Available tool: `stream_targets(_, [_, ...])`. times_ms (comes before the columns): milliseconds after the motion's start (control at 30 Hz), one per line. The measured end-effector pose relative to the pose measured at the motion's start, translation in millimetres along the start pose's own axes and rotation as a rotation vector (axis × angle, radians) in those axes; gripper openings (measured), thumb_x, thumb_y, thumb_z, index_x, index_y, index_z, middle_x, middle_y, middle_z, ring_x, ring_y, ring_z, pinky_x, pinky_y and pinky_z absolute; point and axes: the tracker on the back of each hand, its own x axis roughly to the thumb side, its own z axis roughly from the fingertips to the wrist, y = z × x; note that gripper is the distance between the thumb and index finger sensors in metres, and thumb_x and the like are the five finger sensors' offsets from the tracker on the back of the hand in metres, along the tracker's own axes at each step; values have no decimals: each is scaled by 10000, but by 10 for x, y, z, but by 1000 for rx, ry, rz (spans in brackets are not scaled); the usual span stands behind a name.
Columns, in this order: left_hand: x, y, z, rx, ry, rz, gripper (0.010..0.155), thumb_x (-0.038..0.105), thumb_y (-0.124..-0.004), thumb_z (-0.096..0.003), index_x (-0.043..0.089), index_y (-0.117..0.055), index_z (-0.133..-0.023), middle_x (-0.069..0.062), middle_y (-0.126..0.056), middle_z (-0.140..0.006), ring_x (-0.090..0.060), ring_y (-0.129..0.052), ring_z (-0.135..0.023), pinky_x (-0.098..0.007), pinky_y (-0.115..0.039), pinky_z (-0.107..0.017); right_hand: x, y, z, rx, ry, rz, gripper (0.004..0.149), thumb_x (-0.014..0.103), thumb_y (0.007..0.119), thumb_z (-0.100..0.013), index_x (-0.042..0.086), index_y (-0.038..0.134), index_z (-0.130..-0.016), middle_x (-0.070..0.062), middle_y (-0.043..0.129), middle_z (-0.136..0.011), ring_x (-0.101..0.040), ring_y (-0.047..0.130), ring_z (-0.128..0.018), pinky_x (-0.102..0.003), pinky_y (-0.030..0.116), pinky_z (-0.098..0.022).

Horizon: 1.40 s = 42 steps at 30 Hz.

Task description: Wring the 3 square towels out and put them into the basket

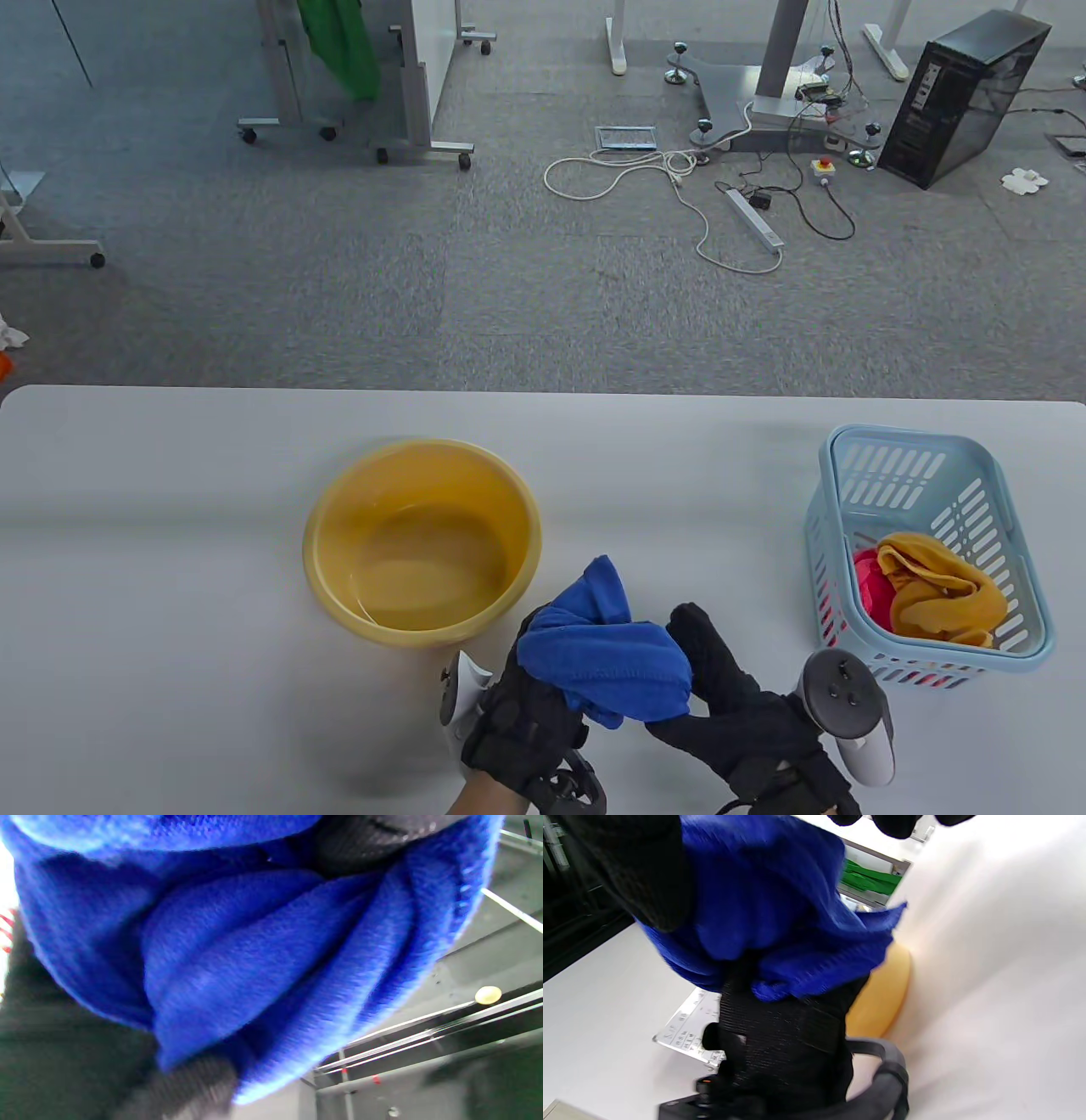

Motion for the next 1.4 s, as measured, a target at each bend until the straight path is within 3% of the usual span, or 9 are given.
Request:
stream_targets(167, [1,6,4,8,-2,-19,434,406,-771,-631,348,-621,-1034,-63,-513,-1188,-372,-494,-1139,-738,-398,-716,167,-57,108,-138,-117,-47,1187,591,954,-458,115,133,-1171,-321,123,-1170,-649,234,-1017,-789,323,-717])
stream_targets(300, [-17,-59,-4,-35,4,-65,443,416,-763,-636,364,-607,-1048,-72,-468,-1202,-385,-451,-1147,-738,-385,-718,54,73,35,-159,-51,-68,1261,625,950,-435,97,46,-1139,-336,16,-1133,-669,162,-993,-824,323,-685])
stream_targets(433, [-74,-194,-8,-120,23,-123,487,477,-722,-645,415,-544,-1094,-90,-365,-1227,-409,-347,-1156,-744,-332,-716,-138,290,-113,-37,34,-176,1333,633,964,-406,75,-40,-1082,-356,-78,-1076,-708,140,-961,-849,365,-656])
stream_targets(533, [-149,-269,8,-162,71,-134,533,522,-685,-651,461,-469,-1135,-93,-218,-1240,-419,-141,-1152,-767,-162,-674,-198,421,-167,33,60,-214,1340,602,989,-401,70,-41,-1073,-365,-67,-1070,-714,217,-970,-826,458,-662])
stream_targets(600, [-181,-302,22,-165,102,-175,576,546,-672,-648,492,-408,-1158,-74,-120,-1237,-399,-3,-1128,-761,-17,-611,-209,468,-191,79,43,-197,1329,571,1004,-407,62,-22,-1081,-367,-14,-1093,-707,275,-981,-809,494,-668])
stream_targets(733, [-172,-350,46,-165,131,-299,639,587,-645,-645,541,-277,-1165,-34,139,-1150,-353,214,-1027,-727,55,-585,-239,500,-209,108,17,-227,1263,508,1035,-412,44,100,-1124,-365,201,-1141,-692,431,-977,-775,557,-667])
stream_targets(1000, [-80,-245,55,-86,228,-497,692,632,-678,-633,508,-263,-1173,-87,126,-1137,-396,157,-1031,-742,-15,-613,-279,475,-212,45,59,-133,1042,360,1092,-371,39,426,-1104,-245,708,-967,-429,886,-769,-600,797,-614])
stream_targets(1167, [-56,-212,42,-69,218,-527,725,645,-724,-613,460,-316,-1183,-136,11,-1174,-437,25,-1077,-757,-105,-644,-308,479,-205,-32,77,-150,880,296,1104,-367,92,578,-1044,-183,833,-841,-314,965,-610,-531,899,-515])
stream_targets(1400, [-43,-221,26,-83,245,-513,766,645,-747,-605,361,-355,-1199,-198,-164,-1200,-494,-159,-1101,-761,-228,-670,-294,339,-141,-149,86,-150,756,281,1105,-371,147,688,-987,-176,873,-797,-309,985,-523,-424,975,-372])
